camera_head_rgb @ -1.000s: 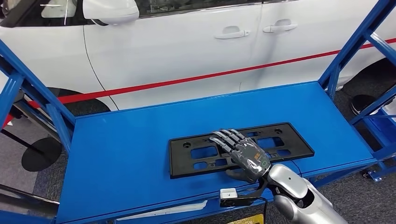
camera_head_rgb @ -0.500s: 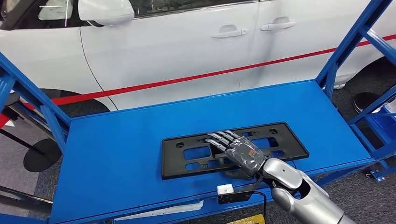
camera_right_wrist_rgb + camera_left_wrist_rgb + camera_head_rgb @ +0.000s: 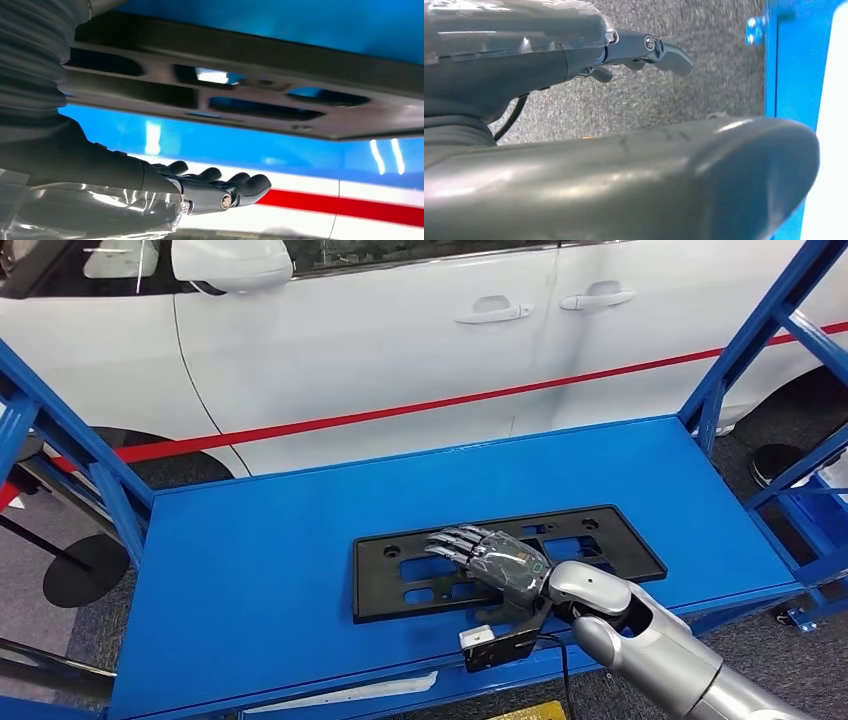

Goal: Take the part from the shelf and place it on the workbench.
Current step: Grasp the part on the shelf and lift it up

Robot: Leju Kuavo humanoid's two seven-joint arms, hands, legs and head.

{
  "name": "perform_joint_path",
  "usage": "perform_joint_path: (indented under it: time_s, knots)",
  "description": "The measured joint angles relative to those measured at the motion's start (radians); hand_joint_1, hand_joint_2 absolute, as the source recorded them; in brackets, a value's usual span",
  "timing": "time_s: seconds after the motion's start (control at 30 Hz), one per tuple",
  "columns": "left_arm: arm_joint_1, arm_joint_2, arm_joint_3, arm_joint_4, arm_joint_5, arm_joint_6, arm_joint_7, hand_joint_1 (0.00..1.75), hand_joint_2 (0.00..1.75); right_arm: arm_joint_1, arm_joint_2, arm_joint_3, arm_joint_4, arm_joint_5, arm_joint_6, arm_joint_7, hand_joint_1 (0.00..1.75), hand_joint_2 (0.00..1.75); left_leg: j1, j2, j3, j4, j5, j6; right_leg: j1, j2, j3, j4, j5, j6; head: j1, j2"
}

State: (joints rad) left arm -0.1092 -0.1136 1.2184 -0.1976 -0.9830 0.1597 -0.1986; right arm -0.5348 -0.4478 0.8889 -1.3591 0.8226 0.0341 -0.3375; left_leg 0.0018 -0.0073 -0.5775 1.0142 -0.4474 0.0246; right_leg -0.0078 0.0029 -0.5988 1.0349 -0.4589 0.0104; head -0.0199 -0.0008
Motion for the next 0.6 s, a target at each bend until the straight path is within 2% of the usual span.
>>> perform_joint_path:
  time_s: [0.07, 0.13, 0.17, 0.2, 0.23, 0.3, 0.33, 0.37, 0.4, 0.5, 0.53, 0.6]
  knots:
    - [-0.002, 0.002, 0.003, 0.000, 0.002, -0.002, -0.005, 0.00, 0.00, -0.017, 0.003, 0.015, 0.021, -0.016, 0.005, -0.005, 0.00, 1.75, 0.004, 0.001, 0.004, -0.010, 0.007, 0.009, -0.002, 0.000, -0.030, 0.066, -0.042, 0.008, 0.001, 0.000]
    - [-0.004, 0.003, 0.004, 0.000, 0.005, -0.002, -0.010, 0.00, 0.00, -0.025, 0.005, 0.029, 0.040, -0.027, 0.009, -0.009, 0.00, 1.75, 0.002, 0.001, 0.003, -0.010, 0.007, 0.012, -0.005, -0.001, -0.088, 0.187, -0.099, 0.013, 0.001, 0.000]
    - [-0.004, 0.004, 0.006, 0.000, 0.006, -0.003, -0.013, 0.00, 0.00, -0.026, 0.006, 0.036, 0.051, -0.033, 0.014, -0.008, 0.00, 1.75, 0.001, 0.001, 0.003, -0.010, 0.007, 0.013, -0.006, -0.001, -0.113, 0.236, -0.113, 0.016, 0.001, 0.000]
    - [-0.003, 0.004, 0.008, 0.000, 0.009, -0.003, -0.017, 0.00, 0.00, -0.026, 0.008, 0.043, 0.061, -0.040, 0.019, -0.008, 0.00, 1.75, 0.001, 0.001, 0.003, -0.009, 0.006, 0.013, -0.008, -0.001, -0.123, 0.254, -0.109, 0.017, 0.001, 0.000]
    - [-0.003, 0.005, 0.010, 0.000, 0.011, -0.004, -0.020, 0.00, 0.00, -0.028, 0.010, 0.050, 0.073, -0.045, 0.025, -0.007, 0.00, 1.75, 0.001, 0.000, 0.004, -0.008, 0.005, 0.012, -0.009, -0.001, -0.116, 0.236, -0.087, 0.018, 0.001, 0.000]
    - [-0.004, 0.006, 0.013, 0.000, 0.016, -0.004, -0.027, 0.00, 0.00, -0.037, 0.013, 0.062, 0.096, -0.055, 0.039, -0.007, 0.00, 1.75, 0.001, 0.000, 0.005, -0.003, 0.001, 0.006, -0.011, -0.002, -0.059, 0.116, -0.021, 0.016, 0.001, 0.000]
    - [-0.006, 0.007, 0.015, 0.000, 0.018, -0.004, -0.030, 0.00, 0.00, -0.046, 0.015, 0.067, 0.108, -0.059, 0.048, -0.007, 0.00, 1.75, -0.001, -0.001, 0.004, 0.001, -0.002, 0.001, -0.010, -0.002, -0.032, 0.057, 0.001, 0.013, 0.001, 0.000]
    - [-0.008, 0.009, 0.017, 0.000, 0.020, -0.005, -0.035, 0.00, 0.00, -0.057, 0.018, 0.074, 0.121, -0.064, 0.059, -0.008, 0.00, 1.75, -0.002, 0.000, 0.002, 0.004, -0.004, -0.003, -0.009, -0.001, -0.014, 0.018, 0.011, 0.009, 0.001, 0.000]
    - [-0.009, 0.012, 0.018, 0.000, 0.023, -0.006, -0.040, 0.00, 0.00, -0.068, 0.020, 0.082, 0.133, -0.071, 0.069, -0.011, 0.00, 1.75, -0.004, 0.000, 0.001, 0.005, -0.005, -0.008, -0.007, 0.000, -0.008, 0.001, 0.010, 0.005, 0.000, 0.000]
    - [-0.012, 0.020, 0.021, 0.000, 0.033, -0.009, -0.053, 0.00, 0.00, -0.102, 0.024, 0.105, 0.161, -0.098, 0.095, -0.022, 0.01, 1.75, -0.002, 0.001, 0.000, 0.007, -0.010, -0.024, -0.005, 0.001, -0.005, -0.007, 0.014, -0.013, -0.001, 0.000]
    - [-0.013, 0.023, 0.023, 0.000, 0.035, -0.009, -0.057, 0.00, 0.00, -0.115, 0.026, 0.114, 0.169, -0.108, 0.100, -0.026, 0.14, 1.75, 0.000, 0.001, -0.007, 0.027, -0.024, -0.029, -0.006, 0.000, -0.004, -0.010, 0.016, -0.019, -0.001, 0.000]
    - [-0.013, 0.026, 0.026, 0.000, 0.038, -0.011, -0.062, 0.00, 0.00, -0.135, 0.031, 0.133, 0.184, -0.124, 0.103, -0.028, 0.93, 1.75, 0.002, 0.001, -0.050, 0.123, -0.080, -0.037, -0.006, -0.002, -0.002, -0.013, 0.018, -0.028, -0.002, 0.000]
